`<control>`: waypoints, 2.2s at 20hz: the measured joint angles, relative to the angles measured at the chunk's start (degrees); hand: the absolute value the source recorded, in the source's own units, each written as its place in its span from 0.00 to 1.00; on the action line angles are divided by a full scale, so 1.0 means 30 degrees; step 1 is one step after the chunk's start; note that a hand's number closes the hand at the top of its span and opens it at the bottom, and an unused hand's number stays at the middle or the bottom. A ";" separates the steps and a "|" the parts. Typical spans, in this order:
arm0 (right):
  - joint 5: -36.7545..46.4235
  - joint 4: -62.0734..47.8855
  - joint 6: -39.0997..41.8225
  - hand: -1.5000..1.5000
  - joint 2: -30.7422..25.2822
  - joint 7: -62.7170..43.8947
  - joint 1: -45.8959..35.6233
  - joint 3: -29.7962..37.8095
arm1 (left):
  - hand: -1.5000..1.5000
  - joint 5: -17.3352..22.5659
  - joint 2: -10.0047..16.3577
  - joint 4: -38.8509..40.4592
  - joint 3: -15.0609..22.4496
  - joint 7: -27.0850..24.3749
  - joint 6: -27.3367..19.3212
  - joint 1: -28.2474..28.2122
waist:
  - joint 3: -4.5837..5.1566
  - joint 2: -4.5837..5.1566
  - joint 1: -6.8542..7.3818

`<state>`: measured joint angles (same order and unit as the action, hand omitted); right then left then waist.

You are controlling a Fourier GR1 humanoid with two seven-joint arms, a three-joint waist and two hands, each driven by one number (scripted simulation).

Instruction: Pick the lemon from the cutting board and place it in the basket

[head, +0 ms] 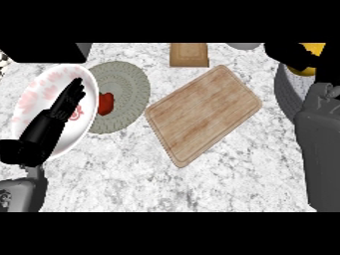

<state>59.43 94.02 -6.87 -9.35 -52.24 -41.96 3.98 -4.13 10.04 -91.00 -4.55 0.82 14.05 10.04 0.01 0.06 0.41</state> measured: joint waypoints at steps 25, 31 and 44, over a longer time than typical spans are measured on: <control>-0.5008 -1.3251 -0.5722 1.00 -0.6791 0.9307 -0.1664 0.7386 | 0.50 -0.0542 -0.0474 0.0492 0.0210 -0.0407 -0.0234 0.0037 | -0.0011 0.0053 0.0047; -0.5962 -1.5968 -0.7761 1.00 -0.7618 1.2767 -0.1068 0.8164 | 0.50 -0.0483 -0.0335 0.0361 0.0080 -0.0426 -0.0078 -0.0052 | -0.0015 0.0066 0.0107; -0.8732 -2.1453 -1.0914 0.00 -0.9381 1.8920 -0.2343 1.0221 | 0.50 -0.0372 -0.0348 0.0186 0.0093 0.0051 0.0097 0.0383 | -0.0031 0.0127 0.0275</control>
<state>33.24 29.66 -39.61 -37.50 4.52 -48.98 34.64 -5.25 9.00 -90.45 -4.27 0.97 14.34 11.19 -0.08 0.44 1.23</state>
